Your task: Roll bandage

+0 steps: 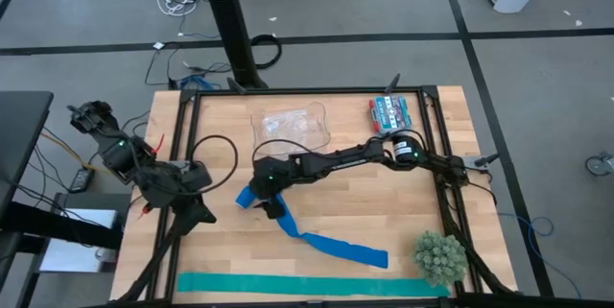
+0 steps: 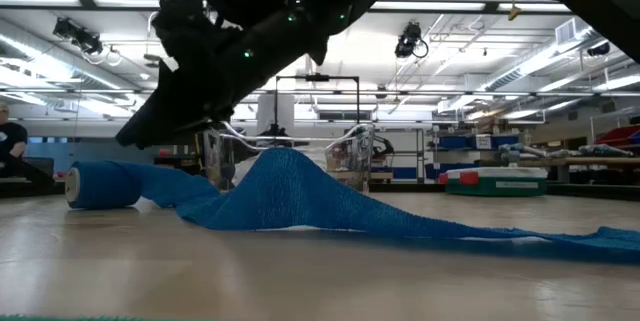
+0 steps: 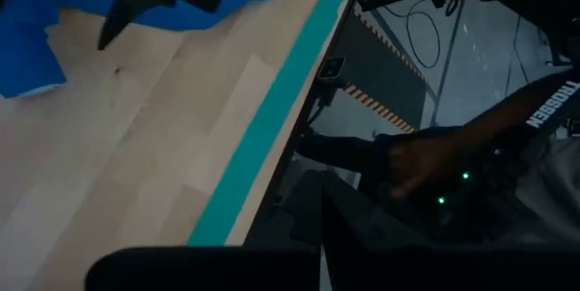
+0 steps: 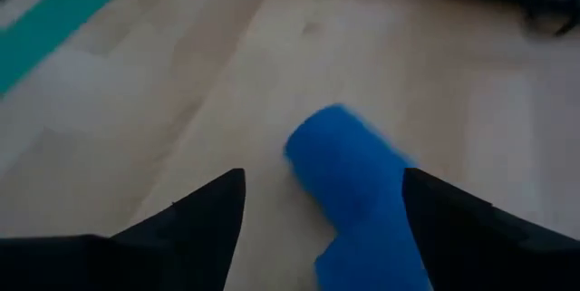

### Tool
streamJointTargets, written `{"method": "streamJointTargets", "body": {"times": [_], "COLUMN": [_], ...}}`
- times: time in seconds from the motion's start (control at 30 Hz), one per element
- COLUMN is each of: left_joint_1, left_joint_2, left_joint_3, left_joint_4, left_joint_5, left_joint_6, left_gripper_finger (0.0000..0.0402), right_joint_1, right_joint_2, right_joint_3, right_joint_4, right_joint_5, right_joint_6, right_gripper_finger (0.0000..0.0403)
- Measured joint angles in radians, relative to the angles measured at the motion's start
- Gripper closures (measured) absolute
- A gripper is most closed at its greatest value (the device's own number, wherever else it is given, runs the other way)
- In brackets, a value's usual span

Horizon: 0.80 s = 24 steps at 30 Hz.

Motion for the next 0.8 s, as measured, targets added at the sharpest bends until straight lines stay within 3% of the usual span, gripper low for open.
{"method": "streamJointTargets", "body": {"times": [0.2, 0.43, 0.8], "left_joint_1": [0.0, 0.0, 0.0], "left_joint_2": [0.0, 0.0, 0.0], "left_joint_3": [0.0, 0.0, 0.0], "left_joint_4": [0.001, 0.003, -0.004], "left_joint_5": [0.0, 0.005, 0.01], "left_joint_6": [-0.035, -0.045, -0.029], "left_gripper_finger": [0.0396, 0.0396, 0.0396], "right_joint_1": [-0.004, -0.014, -0.012], "right_joint_2": [0.013, 0.062, 0.047], "right_joint_3": [0.004, 0.0, 0.002], "right_joint_4": [0.085, -0.046, -0.19], "right_joint_5": [-0.009, 0.059, 0.082], "right_joint_6": [0.002, 0.047, 0.07], "right_gripper_finger": [0.0117, 0.0131, 0.0223]}}
